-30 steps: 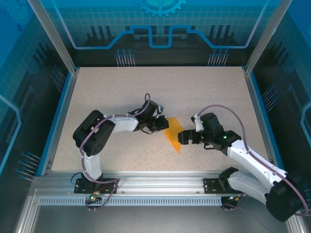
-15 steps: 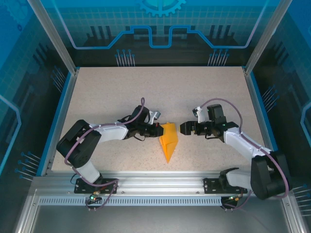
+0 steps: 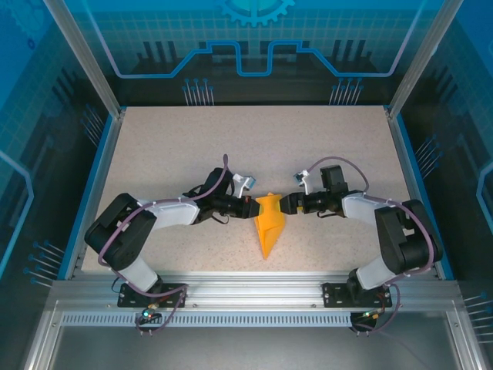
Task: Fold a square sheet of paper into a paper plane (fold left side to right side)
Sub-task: Fold the wing for the fifth time at the center of the table.
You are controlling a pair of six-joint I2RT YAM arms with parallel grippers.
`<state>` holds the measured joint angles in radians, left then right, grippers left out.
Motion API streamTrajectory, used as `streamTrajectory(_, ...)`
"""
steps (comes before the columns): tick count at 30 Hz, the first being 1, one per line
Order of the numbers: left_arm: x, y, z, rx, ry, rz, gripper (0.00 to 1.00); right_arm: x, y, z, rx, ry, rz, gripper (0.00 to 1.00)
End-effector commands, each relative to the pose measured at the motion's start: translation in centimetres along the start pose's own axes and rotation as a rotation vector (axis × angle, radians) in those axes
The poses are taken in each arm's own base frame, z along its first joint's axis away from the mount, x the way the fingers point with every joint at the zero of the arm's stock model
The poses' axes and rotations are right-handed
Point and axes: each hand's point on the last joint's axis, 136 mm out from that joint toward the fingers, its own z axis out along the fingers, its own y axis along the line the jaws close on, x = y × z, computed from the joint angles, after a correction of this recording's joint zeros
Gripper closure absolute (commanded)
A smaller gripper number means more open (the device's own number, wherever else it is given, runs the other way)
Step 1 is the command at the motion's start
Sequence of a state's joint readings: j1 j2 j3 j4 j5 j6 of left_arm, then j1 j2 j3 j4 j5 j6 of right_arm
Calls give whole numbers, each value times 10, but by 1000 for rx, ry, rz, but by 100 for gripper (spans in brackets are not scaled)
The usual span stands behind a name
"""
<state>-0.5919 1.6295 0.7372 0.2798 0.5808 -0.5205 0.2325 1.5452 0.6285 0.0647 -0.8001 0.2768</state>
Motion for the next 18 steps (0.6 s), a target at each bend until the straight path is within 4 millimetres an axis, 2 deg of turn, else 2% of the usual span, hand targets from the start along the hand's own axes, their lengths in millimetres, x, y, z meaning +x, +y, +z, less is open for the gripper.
streamTrajectory(1, -4, -9, -4, 43, -11, 51, 99, -11, 8, 2, -88, -18, -50, 16)
streamTrajectory(8, -2, -5, 0, 40, 0, 41, 99, -4, 10, 7, -147, 23, -26, 30)
streamTrajectory(18, -2, 7, 4, 6, 11, 20, 100, -1, 15, 0, -121, 39, -38, 51)
